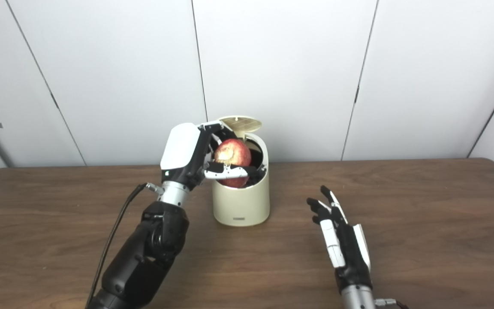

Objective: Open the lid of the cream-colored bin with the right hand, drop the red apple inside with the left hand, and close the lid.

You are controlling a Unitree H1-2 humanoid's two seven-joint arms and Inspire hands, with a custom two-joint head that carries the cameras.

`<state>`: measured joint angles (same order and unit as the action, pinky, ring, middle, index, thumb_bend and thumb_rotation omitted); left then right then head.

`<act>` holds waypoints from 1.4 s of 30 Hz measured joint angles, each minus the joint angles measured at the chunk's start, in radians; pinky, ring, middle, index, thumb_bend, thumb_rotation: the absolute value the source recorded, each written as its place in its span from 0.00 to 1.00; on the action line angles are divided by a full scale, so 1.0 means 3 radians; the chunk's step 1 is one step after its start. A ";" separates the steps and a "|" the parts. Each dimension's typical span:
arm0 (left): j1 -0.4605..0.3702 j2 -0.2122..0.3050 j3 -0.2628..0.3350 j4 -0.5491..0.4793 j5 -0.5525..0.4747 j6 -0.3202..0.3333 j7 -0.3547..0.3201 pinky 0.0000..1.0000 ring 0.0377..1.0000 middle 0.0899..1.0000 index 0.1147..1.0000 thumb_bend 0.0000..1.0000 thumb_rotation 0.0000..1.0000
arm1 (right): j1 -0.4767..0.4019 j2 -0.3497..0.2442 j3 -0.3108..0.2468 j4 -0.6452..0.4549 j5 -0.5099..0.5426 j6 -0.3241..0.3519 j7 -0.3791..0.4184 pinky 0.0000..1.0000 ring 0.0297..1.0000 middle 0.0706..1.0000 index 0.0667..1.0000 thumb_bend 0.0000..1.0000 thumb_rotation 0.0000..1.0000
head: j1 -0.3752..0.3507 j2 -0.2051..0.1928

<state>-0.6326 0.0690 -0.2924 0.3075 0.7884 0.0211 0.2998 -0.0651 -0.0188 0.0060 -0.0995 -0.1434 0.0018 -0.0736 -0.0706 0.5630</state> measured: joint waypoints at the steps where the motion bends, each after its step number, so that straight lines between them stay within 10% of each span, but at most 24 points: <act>1: 0.0000 -0.0001 0.0000 0.0002 0.0002 0.0009 0.0001 0.35 0.41 0.49 0.44 0.47 0.00 | 0.0000 -0.0001 0.0005 -0.0001 -0.0001 0.0003 0.0001 0.79 0.82 0.79 0.92 0.60 1.00 | 0.0000 0.0000; 9: -0.0003 -0.0019 -0.0042 -0.0022 0.0144 0.0165 0.0006 0.55 0.61 0.62 0.43 0.52 0.05 | 0.0001 -0.0005 0.0028 -0.0029 -0.0037 0.0045 0.0005 0.77 0.79 0.76 0.90 0.61 1.00 | -0.0041 -0.0005; 11: -0.0006 -0.0019 -0.0061 -0.0030 0.0180 0.0200 0.0002 0.59 0.65 0.66 0.57 0.87 0.05 | 0.0001 -0.0005 0.0031 -0.0046 -0.0050 0.0084 0.0005 0.75 0.77 0.75 0.89 0.61 1.00 | -0.0036 -0.0020; 14: -0.0007 -0.0018 -0.0083 -0.0056 0.0215 0.0217 -0.0018 0.64 0.70 0.69 0.62 0.96 0.06 | 0.0001 -0.0005 0.0032 -0.0048 -0.0052 0.0091 0.0005 0.76 0.78 0.74 0.88 0.58 1.00 | -0.0041 -0.0031; 42: 0.0002 0.0004 -0.0111 -0.0150 0.0232 0.0275 -0.0141 0.58 0.63 0.64 0.58 0.97 0.06 | 0.0001 -0.0075 0.0143 -0.0137 -0.0257 0.0222 0.0008 0.78 0.74 0.71 0.72 0.51 1.00 | -0.0046 -0.0010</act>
<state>-0.6321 0.0702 -0.3257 0.2624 0.8580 0.1037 0.2577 -0.0648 -0.0414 0.0488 -0.1406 -0.2204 0.0685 -0.0712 -0.0844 0.5599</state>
